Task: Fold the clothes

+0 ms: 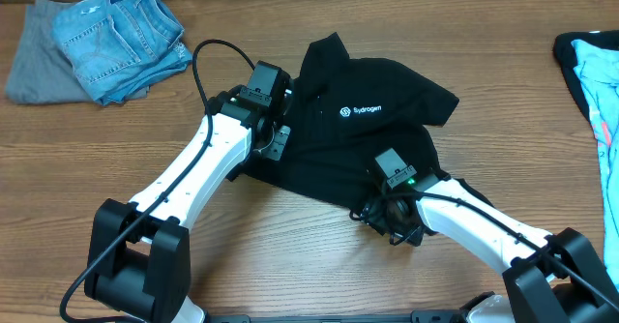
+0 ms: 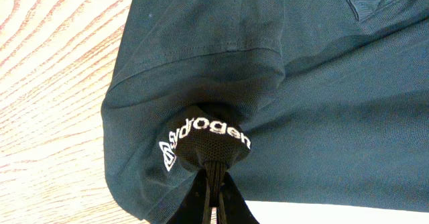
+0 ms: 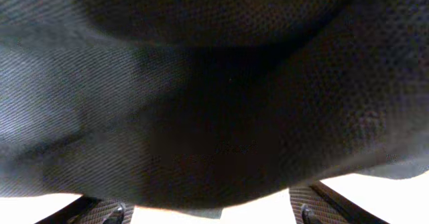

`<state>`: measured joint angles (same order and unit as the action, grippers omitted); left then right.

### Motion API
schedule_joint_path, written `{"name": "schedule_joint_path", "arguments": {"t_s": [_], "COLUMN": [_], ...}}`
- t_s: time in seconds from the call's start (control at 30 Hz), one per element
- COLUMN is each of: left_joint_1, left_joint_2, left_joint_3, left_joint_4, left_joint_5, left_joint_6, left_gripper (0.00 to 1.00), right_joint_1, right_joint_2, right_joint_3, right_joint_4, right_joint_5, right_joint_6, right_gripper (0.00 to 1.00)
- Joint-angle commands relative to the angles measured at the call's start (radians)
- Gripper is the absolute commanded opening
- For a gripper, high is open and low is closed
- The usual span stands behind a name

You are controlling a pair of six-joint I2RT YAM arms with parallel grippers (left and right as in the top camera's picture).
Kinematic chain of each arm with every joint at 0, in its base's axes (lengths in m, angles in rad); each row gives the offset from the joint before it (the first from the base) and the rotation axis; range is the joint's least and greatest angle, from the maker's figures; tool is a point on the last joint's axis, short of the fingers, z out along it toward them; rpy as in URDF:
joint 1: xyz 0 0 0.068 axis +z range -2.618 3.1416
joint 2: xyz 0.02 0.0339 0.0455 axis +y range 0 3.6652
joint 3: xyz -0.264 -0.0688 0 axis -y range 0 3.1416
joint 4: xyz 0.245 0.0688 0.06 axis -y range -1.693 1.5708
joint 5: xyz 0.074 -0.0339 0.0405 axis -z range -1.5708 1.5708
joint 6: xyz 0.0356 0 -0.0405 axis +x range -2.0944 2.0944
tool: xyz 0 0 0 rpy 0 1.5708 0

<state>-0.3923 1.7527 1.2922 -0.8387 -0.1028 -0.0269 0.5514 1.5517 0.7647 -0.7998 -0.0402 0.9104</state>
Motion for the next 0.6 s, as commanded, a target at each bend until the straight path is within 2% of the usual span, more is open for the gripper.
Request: {"name": "schedule_joint_path", "arguments": {"t_s": [0.0,0.1,0.2,0.43,0.47,0.57], "left_joint_1": [-0.001,-0.001,-0.001,-0.001,-0.001,-0.001], "left_joint_2": [0.003,0.003,0.003,0.003,0.003,0.002], "left_joint_3": [0.019,0.019,0.019,0.019,0.019,0.020], "left_joint_4": [0.002,0.002,0.001,0.001,0.001,-0.006], "left_joint_5": [-0.008,-0.008,-0.008,-0.008,-0.008,-0.008], "left_joint_6": [-0.014,-0.014,-0.014,-0.014,-0.014,-0.019], "left_gripper": [0.04,0.04,0.04,0.04,0.04,0.04], "right_joint_1": [-0.003,-0.003,-0.003,-0.003,-0.003,-0.003], "right_joint_2": [0.006,0.006,0.007,0.008,0.008,0.007], "right_joint_3": [-0.014,-0.014,-0.014,-0.014,-0.014,-0.011], "right_joint_4": [0.014,0.020,0.025,0.023,0.021,-0.003], "right_joint_5": [0.014,0.018,0.021,0.021,0.021,0.042], "right_joint_6": [0.010,0.010,0.010,0.011,0.013,0.045], "right_gripper": [0.76,0.73,0.61,0.08,0.04,0.04]}}
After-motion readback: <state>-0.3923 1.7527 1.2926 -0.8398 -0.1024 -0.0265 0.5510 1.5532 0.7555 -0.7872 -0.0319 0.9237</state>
